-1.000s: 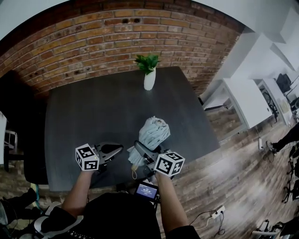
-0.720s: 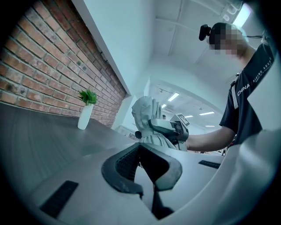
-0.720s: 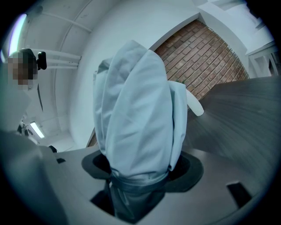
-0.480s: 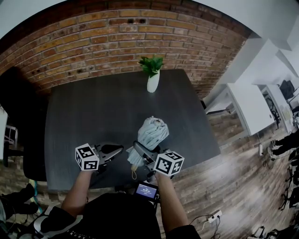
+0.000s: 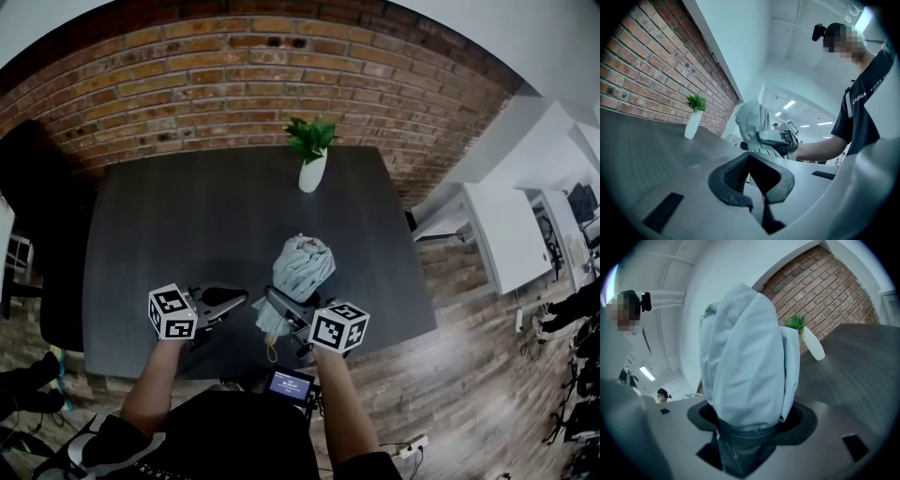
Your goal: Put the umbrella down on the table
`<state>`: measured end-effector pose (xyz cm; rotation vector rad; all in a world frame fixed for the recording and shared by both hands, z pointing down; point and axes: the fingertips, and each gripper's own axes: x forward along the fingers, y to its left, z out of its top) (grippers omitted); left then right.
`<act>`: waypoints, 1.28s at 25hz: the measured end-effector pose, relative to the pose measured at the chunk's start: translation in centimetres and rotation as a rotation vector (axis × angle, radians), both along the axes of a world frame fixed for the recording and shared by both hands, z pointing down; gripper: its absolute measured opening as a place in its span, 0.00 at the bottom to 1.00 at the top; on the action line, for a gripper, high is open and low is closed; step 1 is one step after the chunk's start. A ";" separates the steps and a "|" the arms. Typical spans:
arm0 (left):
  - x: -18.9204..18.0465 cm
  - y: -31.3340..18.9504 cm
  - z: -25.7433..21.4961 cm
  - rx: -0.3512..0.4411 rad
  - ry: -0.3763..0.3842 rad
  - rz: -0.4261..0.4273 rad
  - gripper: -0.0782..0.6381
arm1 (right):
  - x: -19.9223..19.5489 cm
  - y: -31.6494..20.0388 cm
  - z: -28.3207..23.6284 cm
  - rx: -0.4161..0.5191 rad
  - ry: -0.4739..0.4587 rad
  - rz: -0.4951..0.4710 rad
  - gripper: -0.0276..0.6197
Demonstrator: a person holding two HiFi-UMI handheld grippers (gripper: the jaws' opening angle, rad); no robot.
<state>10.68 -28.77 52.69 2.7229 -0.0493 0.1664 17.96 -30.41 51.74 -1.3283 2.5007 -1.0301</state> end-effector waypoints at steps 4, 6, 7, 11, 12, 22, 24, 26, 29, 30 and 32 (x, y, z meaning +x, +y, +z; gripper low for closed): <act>1.1 -1.3 -0.7 0.023 -0.017 -0.013 0.11 | 0.4 -2.0 -0.4 -0.013 0.068 -0.094 0.54; 1.6 -2.1 -0.9 0.037 -0.036 -0.022 0.11 | 0.6 -3.1 -0.6 -0.019 0.125 -0.155 0.54; 1.8 -2.5 -1.0 0.044 -0.046 -0.028 0.11 | 0.7 -3.7 -0.7 -0.021 0.155 -0.187 0.54; 2.7 -4.5 -1.1 0.072 -0.089 -0.056 0.11 | 1.1 -6.2 -0.9 -0.030 0.285 -0.321 0.54; 2.9 -5.0 -1.1 0.076 -0.097 -0.064 0.11 | 1.1 -6.8 -0.7 -0.033 0.320 -0.351 0.54; 4.8 -10.7 -0.1 0.075 -0.175 -0.170 0.11 | 1.1 -12.8 4.5 -0.108 0.617 -0.551 0.54; 5.0 -11.9 0.7 0.059 -0.190 -0.198 0.11 | 1.2 -13.7 5.9 -0.131 0.679 -0.596 0.54; 4.9 -13.1 1.7 0.037 -0.204 -0.230 0.11 | 1.0 -14.6 7.4 -0.146 0.735 -0.648 0.54; 4.6 -14.5 3.3 0.004 -0.226 -0.272 0.11 | 0.8 -16.2 9.4 -0.152 0.817 -0.700 0.54; 4.5 -14.7 3.8 -0.008 -0.230 -0.283 0.11 | 0.8 -16.9 10.0 -0.153 0.841 -0.707 0.54; 4.5 -15.1 4.8 -0.033 -0.237 -0.302 0.11 | 0.7 -18.0 11.1 -0.162 0.874 -0.717 0.54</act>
